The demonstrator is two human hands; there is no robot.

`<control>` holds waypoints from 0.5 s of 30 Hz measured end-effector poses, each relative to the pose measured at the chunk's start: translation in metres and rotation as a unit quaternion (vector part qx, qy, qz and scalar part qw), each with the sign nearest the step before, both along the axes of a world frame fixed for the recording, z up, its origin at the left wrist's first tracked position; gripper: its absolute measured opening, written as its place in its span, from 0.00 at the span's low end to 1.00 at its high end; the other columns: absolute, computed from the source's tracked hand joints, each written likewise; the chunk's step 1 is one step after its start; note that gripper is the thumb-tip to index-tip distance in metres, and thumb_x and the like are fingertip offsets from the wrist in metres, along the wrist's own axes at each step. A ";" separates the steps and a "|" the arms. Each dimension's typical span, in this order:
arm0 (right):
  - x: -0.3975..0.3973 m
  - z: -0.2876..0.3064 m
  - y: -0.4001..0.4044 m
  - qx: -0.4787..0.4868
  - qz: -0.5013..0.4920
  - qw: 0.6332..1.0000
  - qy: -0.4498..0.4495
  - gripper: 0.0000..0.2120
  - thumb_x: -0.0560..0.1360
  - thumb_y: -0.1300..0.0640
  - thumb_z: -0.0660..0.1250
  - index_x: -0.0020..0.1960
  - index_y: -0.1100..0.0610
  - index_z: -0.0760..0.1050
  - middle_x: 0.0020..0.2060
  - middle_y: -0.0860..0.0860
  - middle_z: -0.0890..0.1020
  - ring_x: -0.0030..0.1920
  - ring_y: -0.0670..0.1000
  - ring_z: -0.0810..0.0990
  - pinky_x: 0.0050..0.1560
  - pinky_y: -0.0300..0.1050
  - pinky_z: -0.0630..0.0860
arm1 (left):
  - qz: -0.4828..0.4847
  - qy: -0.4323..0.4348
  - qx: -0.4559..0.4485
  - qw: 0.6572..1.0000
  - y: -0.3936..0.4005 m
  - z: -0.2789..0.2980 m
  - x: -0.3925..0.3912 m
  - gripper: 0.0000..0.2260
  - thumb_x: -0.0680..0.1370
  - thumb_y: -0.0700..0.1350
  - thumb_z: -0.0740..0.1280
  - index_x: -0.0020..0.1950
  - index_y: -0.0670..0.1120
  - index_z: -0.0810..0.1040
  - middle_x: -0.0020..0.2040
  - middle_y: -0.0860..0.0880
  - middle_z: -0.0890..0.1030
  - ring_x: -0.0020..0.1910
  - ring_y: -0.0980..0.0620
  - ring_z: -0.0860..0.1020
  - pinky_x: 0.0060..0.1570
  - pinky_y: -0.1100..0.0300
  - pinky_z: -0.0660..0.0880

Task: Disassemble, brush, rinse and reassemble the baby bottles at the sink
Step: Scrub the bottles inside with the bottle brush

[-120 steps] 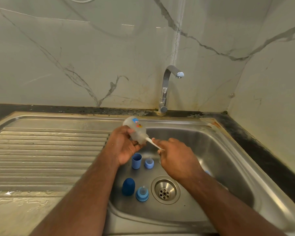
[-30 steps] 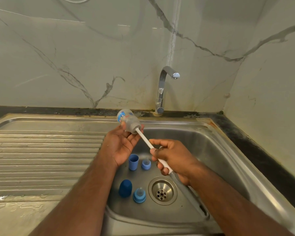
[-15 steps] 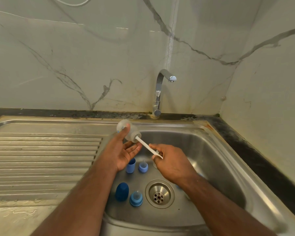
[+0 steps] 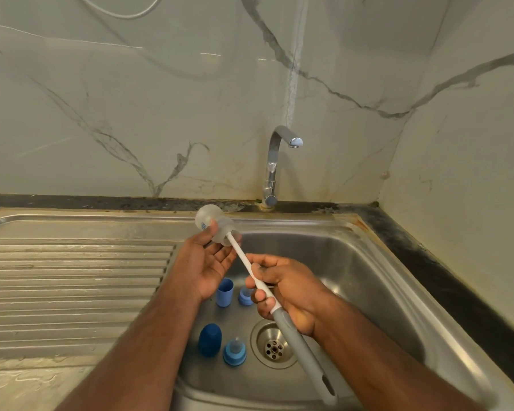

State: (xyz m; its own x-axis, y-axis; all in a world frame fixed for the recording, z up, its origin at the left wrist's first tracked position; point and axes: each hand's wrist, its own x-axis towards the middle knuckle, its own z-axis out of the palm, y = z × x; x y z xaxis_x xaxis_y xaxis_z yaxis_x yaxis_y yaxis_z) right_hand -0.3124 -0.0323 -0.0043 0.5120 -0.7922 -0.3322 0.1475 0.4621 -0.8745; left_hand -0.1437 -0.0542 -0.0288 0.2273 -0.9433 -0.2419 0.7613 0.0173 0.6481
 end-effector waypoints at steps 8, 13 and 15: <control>-0.002 -0.008 -0.003 -0.331 0.009 0.877 0.348 0.19 0.81 0.59 0.65 0.69 0.45 0.75 0.33 0.44 0.78 0.28 0.42 0.73 0.30 0.37 0.69 | -0.005 0.015 -0.009 1.000 0.002 0.001 0.009 0.16 0.81 0.44 0.67 0.65 0.37 0.74 0.57 0.35 0.84 0.56 0.39 0.84 0.60 0.46 0.80; 0.008 -0.002 0.009 -0.084 -0.043 0.990 0.103 0.16 0.82 0.65 0.62 0.65 0.51 0.77 0.36 0.56 0.79 0.28 0.47 0.72 0.26 0.39 0.68 | -0.021 -0.006 -0.017 1.000 0.001 -0.001 0.007 0.16 0.81 0.45 0.67 0.65 0.37 0.75 0.58 0.35 0.84 0.57 0.40 0.84 0.58 0.48 0.81; 0.007 -0.001 0.009 -0.077 -0.027 0.993 0.085 0.17 0.81 0.65 0.62 0.65 0.51 0.78 0.36 0.56 0.79 0.28 0.47 0.72 0.25 0.38 0.68 | -0.019 -0.009 -0.021 1.000 0.001 -0.002 0.008 0.17 0.81 0.46 0.67 0.64 0.37 0.75 0.58 0.35 0.83 0.56 0.41 0.84 0.60 0.48 0.80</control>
State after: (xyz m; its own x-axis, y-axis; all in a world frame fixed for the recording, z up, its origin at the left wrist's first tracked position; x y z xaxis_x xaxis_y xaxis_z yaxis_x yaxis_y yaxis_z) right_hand -0.3051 -0.0233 -0.0058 0.4148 -0.8647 -0.2834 0.0133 0.3171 -0.9483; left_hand -0.1360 -0.0536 -0.0312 0.1947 -0.9606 -0.1982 0.7501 0.0156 0.6612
